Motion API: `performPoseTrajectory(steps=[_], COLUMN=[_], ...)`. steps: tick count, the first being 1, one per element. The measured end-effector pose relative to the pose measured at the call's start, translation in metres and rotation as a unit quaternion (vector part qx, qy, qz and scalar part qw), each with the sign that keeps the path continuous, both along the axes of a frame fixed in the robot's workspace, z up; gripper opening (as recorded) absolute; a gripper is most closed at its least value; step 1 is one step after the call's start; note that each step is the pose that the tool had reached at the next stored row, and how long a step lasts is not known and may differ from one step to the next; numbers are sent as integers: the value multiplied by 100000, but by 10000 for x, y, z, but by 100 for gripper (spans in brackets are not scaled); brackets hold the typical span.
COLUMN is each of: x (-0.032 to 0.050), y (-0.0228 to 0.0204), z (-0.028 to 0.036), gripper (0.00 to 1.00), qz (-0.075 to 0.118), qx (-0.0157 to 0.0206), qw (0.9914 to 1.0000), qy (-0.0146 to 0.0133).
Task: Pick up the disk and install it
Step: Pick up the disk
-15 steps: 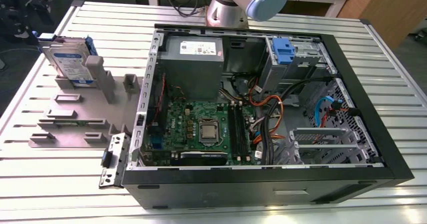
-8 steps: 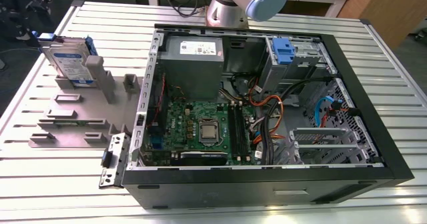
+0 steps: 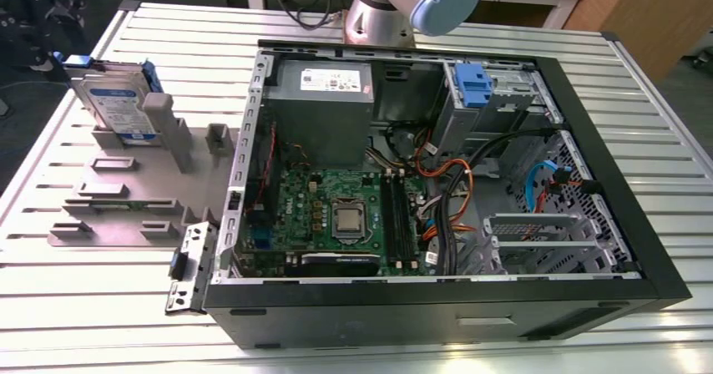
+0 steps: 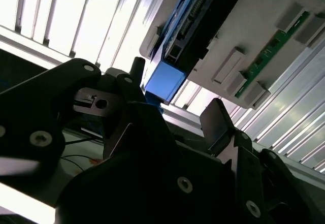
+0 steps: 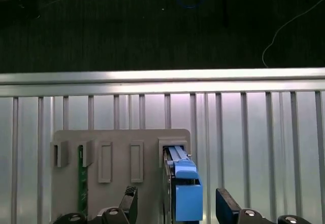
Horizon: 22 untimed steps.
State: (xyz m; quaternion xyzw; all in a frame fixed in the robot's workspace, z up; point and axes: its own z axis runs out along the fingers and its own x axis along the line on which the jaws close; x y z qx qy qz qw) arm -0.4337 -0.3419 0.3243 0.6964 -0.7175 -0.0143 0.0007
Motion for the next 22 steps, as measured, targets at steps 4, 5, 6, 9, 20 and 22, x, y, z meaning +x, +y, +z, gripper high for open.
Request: performPoseTrajectory(steps=[4,5,6,9,20,22], x=[0,0,0,0,-25,-25], y=[0,0,0,4,14,27], z=[-42,-53,-66,-111,-176,-183], gripper=[71,71,71,63,48,48], qz=[1674,1758,1820,1876,1880,1813], qx=[95,127,145,158,144,146], qw=[99986,99984,99983,99981,99979,99981], qy=[-136,-207,-288,-516,-745,-752])
